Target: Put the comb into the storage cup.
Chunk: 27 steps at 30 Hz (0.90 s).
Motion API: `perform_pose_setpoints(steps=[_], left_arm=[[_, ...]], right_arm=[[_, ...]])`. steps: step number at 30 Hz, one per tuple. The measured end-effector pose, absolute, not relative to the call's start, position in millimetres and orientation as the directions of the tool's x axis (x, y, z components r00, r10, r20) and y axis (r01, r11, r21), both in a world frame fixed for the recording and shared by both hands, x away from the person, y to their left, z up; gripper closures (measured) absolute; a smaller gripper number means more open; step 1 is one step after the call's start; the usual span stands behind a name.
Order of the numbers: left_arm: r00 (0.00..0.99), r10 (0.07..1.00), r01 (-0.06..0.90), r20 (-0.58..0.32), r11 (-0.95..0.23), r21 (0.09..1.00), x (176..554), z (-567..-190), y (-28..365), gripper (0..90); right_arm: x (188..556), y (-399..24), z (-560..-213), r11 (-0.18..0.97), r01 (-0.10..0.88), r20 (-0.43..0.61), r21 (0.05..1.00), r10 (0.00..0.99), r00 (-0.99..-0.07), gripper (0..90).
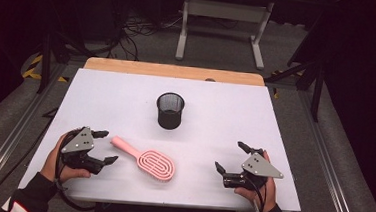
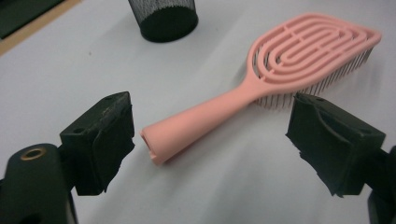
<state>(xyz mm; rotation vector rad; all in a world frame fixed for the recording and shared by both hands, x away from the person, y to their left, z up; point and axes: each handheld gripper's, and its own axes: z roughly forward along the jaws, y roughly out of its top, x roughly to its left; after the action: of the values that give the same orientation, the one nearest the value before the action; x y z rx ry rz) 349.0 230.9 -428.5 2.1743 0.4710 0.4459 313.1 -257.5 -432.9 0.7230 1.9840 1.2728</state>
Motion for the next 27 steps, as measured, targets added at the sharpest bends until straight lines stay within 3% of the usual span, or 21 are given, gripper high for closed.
perform_pose_setpoints(steps=[6, 8, 9, 14, 18, 20, 27], left_arm=[[0.878, 0.447, 0.179, 0.171, -0.637, 0.749, 358.4, -425.7, 218.7, 16.1], [0.877, 0.444, 0.173, 0.183, -0.647, 0.742, 360.9, -423.4, 214.9, 20.5], [0.875, 0.453, 0.189, 0.171, -0.644, 0.741, 363.5, -422.3, 213.1, 24.7], [0.861, 0.490, 0.231, 0.138, -0.618, 0.751, 375.3, -421.4, 205.2, 64.1], [0.847, 0.518, 0.278, 0.124, -0.628, 0.727, 384.2, -424.4, 198.3, 84.9], [0.839, 0.530, 0.301, 0.122, -0.640, 0.707, 388.7, -427.5, 194.2, 89.8], [0.829, 0.546, 0.346, 0.122, -0.672, 0.655, 397.6, -433.5, 187.8, 90.0]], right_arm=[[313.4, -257.5, -434.0, 0.376, 0.105, -0.230, 0.920, 0.739, -0.633, 4.9], [313.4, -257.6, -434.0, 0.374, 0.106, -0.228, 0.921, 0.739, -0.634, 5.0], [313.6, -257.6, -434.1, 0.374, 0.107, -0.227, 0.921, 0.739, -0.634, 5.1], [313.6, -256.9, -434.5, 0.379, 0.107, -0.230, 0.919, 0.736, -0.637, 5.3], [314.1, -256.7, -435.4, 0.383, 0.112, -0.229, 0.917, 0.736, -0.637, 5.5], [314.2, -256.2, -436.1, 0.384, 0.115, -0.227, 0.916, 0.734, -0.641, 5.6], [315.1, -253.8, -438.9, 0.402, 0.123, -0.234, 0.908, 0.725, -0.648, 5.7]])
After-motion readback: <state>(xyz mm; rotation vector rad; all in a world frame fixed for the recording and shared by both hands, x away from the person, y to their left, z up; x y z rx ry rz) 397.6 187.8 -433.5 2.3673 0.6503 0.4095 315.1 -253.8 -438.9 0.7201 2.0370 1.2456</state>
